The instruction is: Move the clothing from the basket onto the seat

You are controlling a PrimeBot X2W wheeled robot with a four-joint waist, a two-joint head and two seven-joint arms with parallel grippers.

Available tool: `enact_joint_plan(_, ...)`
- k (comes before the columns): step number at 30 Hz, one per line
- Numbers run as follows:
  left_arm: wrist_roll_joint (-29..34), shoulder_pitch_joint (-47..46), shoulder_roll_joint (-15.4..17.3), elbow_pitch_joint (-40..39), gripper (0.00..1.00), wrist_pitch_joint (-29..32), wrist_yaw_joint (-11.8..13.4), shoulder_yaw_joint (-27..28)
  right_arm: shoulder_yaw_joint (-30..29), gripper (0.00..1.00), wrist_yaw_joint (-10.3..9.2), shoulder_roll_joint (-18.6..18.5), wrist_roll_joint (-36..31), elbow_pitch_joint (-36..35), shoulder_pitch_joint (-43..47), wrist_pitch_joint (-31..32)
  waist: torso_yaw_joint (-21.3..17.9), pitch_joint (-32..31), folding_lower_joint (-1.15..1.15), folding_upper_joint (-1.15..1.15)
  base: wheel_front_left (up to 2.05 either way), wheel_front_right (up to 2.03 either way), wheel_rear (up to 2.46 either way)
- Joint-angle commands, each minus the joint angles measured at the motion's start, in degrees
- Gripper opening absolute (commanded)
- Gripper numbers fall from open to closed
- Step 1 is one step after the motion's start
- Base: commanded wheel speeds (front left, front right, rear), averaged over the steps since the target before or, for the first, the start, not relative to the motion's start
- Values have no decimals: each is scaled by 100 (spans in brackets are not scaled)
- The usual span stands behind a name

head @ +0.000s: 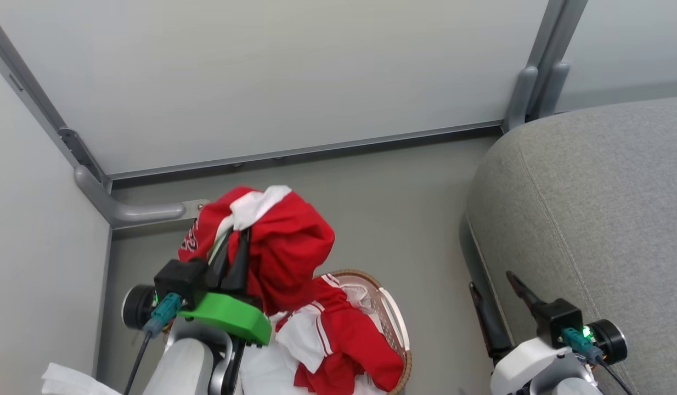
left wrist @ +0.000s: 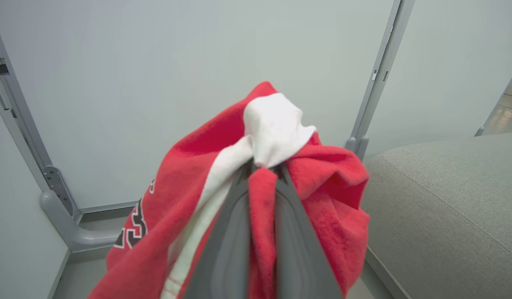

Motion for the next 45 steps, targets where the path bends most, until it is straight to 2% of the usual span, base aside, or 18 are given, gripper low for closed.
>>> enact_joint_plan(1,50,-122,-14,-91,0,-3,-31,34,81,100,-6,-22,-66,34,91,-26,45,-47,0,0,0,0,0)
enact_joint_plan(4,49,-194,-32,-188,0,-3,-61,51,403,100,-6,-20,-141,115,120,-26,73,-78,0,0,0,0,0)
enact_joint_plan(8,62,-250,-49,-238,0,-3,-84,-24,1121,100,-6,-27,-237,242,-49,-26,107,-88,0,0,0,0,0)
enact_joint_plan(11,76,-237,-57,-248,0,-3,-99,-141,1737,100,-6,-25,-259,346,-352,-26,147,-74,0,0,0,0,0)
enact_joint_plan(20,-235,-353,-57,-299,0,-3,-106,-741,2958,100,-6,-26,74,577,-1600,-23,422,-7,0,0,0,0,0)
enact_joint_plan(25,-334,-433,-57,-354,0,-3,-65,-1059,3237,100,-6,-22,109,754,-2097,-20,623,26,0,0,0,0,0)
enact_joint_plan(31,-542,-528,-59,-413,0,-3,-28,-1495,3164,100,-6,-20,85,1122,-2270,-20,861,52,0,0,0,0,0)
enact_joint_plan(32,-565,-540,-58,-421,0,-3,-11,-1573,3178,78,-6,-25,146,1200,-2261,-20,897,55,0,0,0,0,0)
enact_joint_plan(33,-590,-553,-58,-422,0,-3,-7,-1619,3210,31,-6,-22,201,1243,-2268,-20,925,61,0,0,0,0,0)
enact_joint_plan(34,-615,-566,-59,-422,0,-3,9,-1670,3245,0,-6,-22,271,1286,-2297,-20,950,67,0,0,0,0,0)
enact_joint_plan(45,-671,-582,-58,-283,0,-3,85,-1739,3266,0,-6,-25,662,1293,-2299,-20,967,103,0,0,0,0,0)
